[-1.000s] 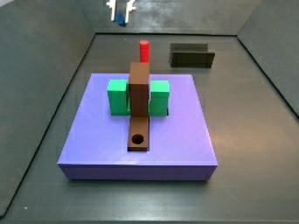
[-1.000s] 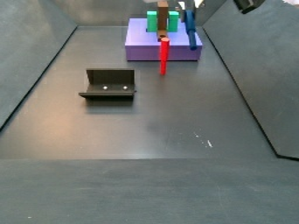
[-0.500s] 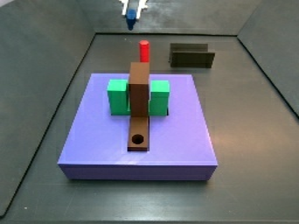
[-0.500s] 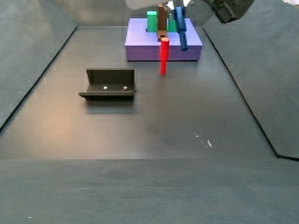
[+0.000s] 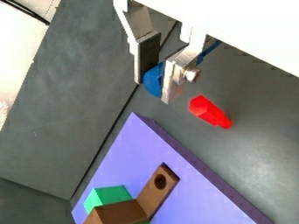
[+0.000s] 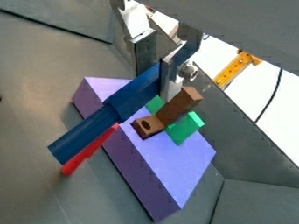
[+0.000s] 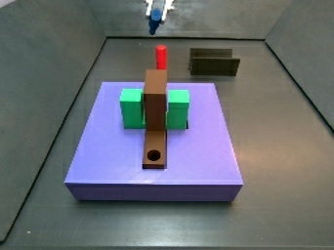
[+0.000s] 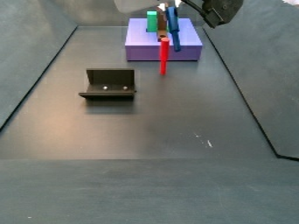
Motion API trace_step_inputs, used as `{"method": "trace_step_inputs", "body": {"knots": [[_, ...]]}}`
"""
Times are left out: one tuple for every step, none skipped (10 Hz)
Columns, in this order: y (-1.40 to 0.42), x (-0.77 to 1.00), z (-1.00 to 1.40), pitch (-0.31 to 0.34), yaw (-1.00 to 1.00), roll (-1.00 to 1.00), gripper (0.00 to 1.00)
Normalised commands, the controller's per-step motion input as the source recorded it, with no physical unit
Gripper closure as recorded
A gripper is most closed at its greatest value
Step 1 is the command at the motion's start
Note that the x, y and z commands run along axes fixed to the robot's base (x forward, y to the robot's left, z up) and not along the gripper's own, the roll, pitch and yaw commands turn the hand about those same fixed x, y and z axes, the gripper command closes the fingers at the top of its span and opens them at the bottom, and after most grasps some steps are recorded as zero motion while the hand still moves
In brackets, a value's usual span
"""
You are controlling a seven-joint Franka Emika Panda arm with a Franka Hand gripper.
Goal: Pick up the blue object. Move up. Place the blue object on the fixture. Regrasp the blue object. Move to above the board. Insert the blue object.
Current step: Place the blue object on the fixture.
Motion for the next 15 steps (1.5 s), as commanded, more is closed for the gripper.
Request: {"method": "trace_step_inputs", "body": {"knots": [[0.00,0.61,-0.06,0.000,-0.22,-0.39,1.00],[0.00,0.85,-0.11,0.000,-0.28,-0.52,1.00],[0.00,1.00,-0.14,0.026,-0.20,-0.53,1.00],[0.00,1.00,-0.15,0.040,-0.16,-0.51,1.00],[0.00,1.00,-0.14,0.074,-0.15,-0.44,1.00],[0.15,1.00,0.00,0.169,-0.11,-0.31,1.00],[0.28,0.98,0.08,0.171,-0.02,-0.33,1.00],[0.34,0.98,0.13,0.151,0.00,-0.29,1.00],[0.41,0.94,0.14,0.169,0.00,-0.27,1.00],[0.49,0.97,0.13,0.000,0.00,-0.33,1.00],[0.35,0.94,0.15,-0.351,0.00,-0.09,1.00],[0.24,0.85,0.18,-0.580,-0.01,0.00,1.00],[0.09,0.84,0.11,-0.734,-0.16,0.07,1.00],[0.02,0.78,0.02,-0.754,-0.21,0.13,1.00],[0.00,0.86,0.00,-0.423,-0.29,0.20,1.00]]}}
